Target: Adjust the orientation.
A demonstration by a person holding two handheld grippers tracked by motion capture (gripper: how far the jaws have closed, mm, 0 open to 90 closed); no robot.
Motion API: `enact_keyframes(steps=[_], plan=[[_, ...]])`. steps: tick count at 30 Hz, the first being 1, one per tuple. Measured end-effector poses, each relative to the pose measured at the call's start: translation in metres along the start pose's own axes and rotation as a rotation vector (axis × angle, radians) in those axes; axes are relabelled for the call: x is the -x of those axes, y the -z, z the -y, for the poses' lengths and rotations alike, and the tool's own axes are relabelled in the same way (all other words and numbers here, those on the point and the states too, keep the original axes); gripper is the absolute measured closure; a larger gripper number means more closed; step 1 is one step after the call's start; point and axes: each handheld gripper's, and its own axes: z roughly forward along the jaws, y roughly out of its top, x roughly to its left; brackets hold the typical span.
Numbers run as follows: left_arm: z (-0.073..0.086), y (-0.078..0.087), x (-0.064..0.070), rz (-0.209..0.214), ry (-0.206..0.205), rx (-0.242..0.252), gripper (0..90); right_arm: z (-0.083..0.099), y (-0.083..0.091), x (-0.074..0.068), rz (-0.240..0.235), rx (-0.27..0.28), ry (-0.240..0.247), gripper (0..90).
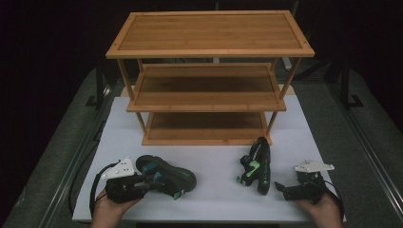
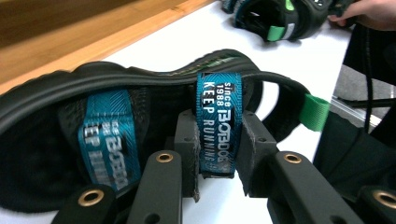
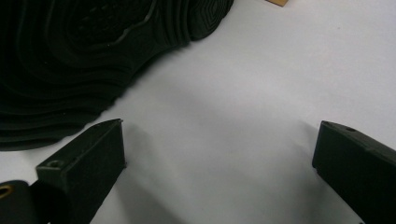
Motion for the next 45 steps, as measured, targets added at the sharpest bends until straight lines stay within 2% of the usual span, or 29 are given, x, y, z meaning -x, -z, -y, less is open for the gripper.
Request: enact_keyframes(steps=[9,14,16,22,34,38,42,43,45], plan=[[-0.018,-0.013,-0.014,-0.004,0.024,-0.007,70.6,0.0,0.0,0.0,0.0,0.001,0.001,1.8],[-0.027,-0.021,-0.02,-0.009,0.021,-0.017,70.2,0.0,0.0,0.0,0.0,0.001,0.001,1.8],[-0.031,-0.026,-0.022,-0.012,0.02,-0.024,70.3,0.0,0.0,0.0,0.0,0.001,0.001,1.8],[-0.045,-0.043,-0.033,0.0,0.064,-0.044,69.8,0.0,0.0,0.0,-0.001,0.002,0.001,1.8],[-0.057,-0.073,-0.045,0.011,0.087,-0.059,67.4,0.0,0.0,0.0,-0.001,0.001,0.002,1.8],[-0.057,-0.075,-0.046,0.01,0.091,-0.053,66.2,0.0,0.0,0.0,-0.001,0.002,0.002,1.8],[-0.057,-0.072,-0.045,0.004,0.077,-0.041,62.4,0.0,0.0,0.0,-0.001,0.002,0.002,1.8],[-0.058,-0.069,-0.043,-0.005,0.059,-0.036,60.4,0.0,0.0,0.0,-0.001,0.001,0.003,1.8],[-0.06,-0.065,-0.04,0.0,0.05,-0.025,57.7,0.0,0.0,0.0,-0.001,0.001,0.002,1.8]])
